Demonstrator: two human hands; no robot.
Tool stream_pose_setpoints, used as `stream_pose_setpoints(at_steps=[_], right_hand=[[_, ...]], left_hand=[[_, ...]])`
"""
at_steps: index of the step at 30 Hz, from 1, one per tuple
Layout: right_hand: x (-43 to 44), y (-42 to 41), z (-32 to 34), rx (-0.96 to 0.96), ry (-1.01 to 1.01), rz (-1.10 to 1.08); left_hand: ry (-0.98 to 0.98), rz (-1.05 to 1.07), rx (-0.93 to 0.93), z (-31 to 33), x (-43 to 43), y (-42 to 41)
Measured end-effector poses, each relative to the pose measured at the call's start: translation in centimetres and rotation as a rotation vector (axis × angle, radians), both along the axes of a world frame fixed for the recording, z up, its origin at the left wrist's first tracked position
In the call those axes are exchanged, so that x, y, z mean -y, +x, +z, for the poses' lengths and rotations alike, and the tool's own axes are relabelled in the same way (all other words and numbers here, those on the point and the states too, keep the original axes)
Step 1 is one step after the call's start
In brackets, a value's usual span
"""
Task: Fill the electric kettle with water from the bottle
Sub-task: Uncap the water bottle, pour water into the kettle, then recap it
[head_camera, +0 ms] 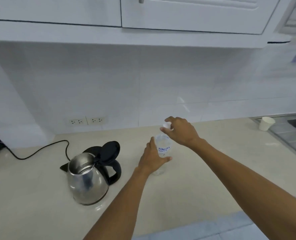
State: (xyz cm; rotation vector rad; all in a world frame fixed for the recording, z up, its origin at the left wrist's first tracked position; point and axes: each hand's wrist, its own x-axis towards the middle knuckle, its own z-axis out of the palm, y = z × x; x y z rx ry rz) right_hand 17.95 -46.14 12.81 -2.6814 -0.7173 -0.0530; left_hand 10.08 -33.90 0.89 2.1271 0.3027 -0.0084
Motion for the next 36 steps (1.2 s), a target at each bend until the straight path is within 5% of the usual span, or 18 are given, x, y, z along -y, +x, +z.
stream_pose_setpoints(at_steps=[9, 21, 29, 36], right_hand=[[-0.7, 2.2, -1.8, 0.271, -0.202, 0.043], [0.5, 0.4, 2.9, 0.426, -0.166, 0.295], [-0.3, -6.1, 8.7, 0.219, -0.197, 0.492], [-5.6, -15.4, 11.4, 0.329, -0.234, 0.197]], left_hand=[[-0.263, 0.211, 0.005, -4.1, 0.7, 3.5], [-0.259, 0.184, 0.206, -1.1, 1.3, 2.2], [-0.32, 0.106, 0.218, 3.2, -2.2, -5.8], [-0.303, 0.109, 0.264, 5.7, -6.2, -15.8]])
